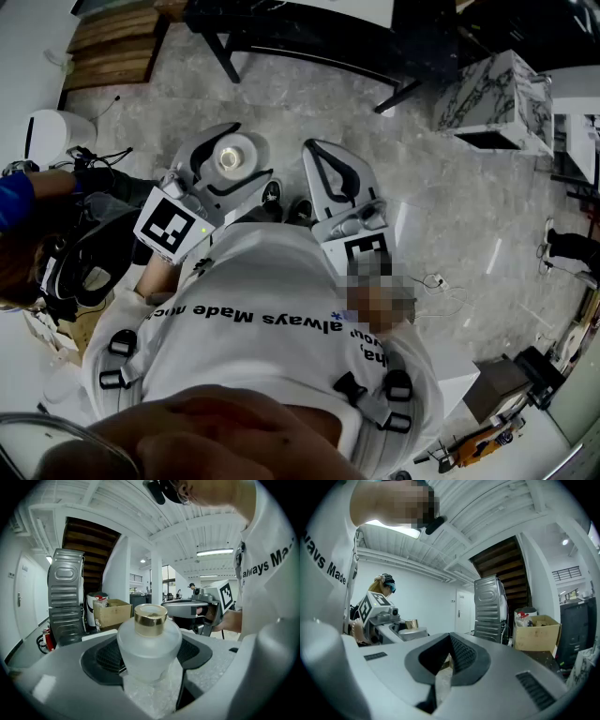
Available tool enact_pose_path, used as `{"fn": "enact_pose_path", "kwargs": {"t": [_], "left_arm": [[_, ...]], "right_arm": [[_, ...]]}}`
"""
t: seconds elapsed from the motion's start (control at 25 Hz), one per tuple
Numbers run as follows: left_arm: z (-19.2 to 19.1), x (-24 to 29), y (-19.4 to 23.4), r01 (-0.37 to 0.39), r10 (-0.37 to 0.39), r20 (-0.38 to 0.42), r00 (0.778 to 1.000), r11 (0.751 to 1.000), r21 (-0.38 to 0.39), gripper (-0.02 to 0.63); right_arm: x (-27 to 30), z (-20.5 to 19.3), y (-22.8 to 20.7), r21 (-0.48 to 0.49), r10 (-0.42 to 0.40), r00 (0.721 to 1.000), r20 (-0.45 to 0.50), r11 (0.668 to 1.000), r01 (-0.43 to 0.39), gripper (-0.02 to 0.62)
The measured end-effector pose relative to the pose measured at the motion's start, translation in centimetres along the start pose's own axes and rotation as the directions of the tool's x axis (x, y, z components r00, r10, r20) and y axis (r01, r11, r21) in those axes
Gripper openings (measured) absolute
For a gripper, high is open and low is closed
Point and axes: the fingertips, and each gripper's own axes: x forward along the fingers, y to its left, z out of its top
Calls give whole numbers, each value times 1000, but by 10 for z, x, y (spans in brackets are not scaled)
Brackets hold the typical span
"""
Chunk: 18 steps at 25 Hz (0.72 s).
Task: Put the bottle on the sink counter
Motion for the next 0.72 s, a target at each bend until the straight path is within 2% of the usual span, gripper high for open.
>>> {"fn": "enact_pose_path", "kwargs": {"t": [0.28,0.72], "left_arm": [[8,-5,-12,-14,14,13,1000,1000,21,336],[7,-21,12,-16,15,22,1000,999,43,336]], "right_arm": [[-13,10,6,-20,4,999,32,1000,-3,3],[13,19,19,-1,-5,996,85,1000,5,5]]}}
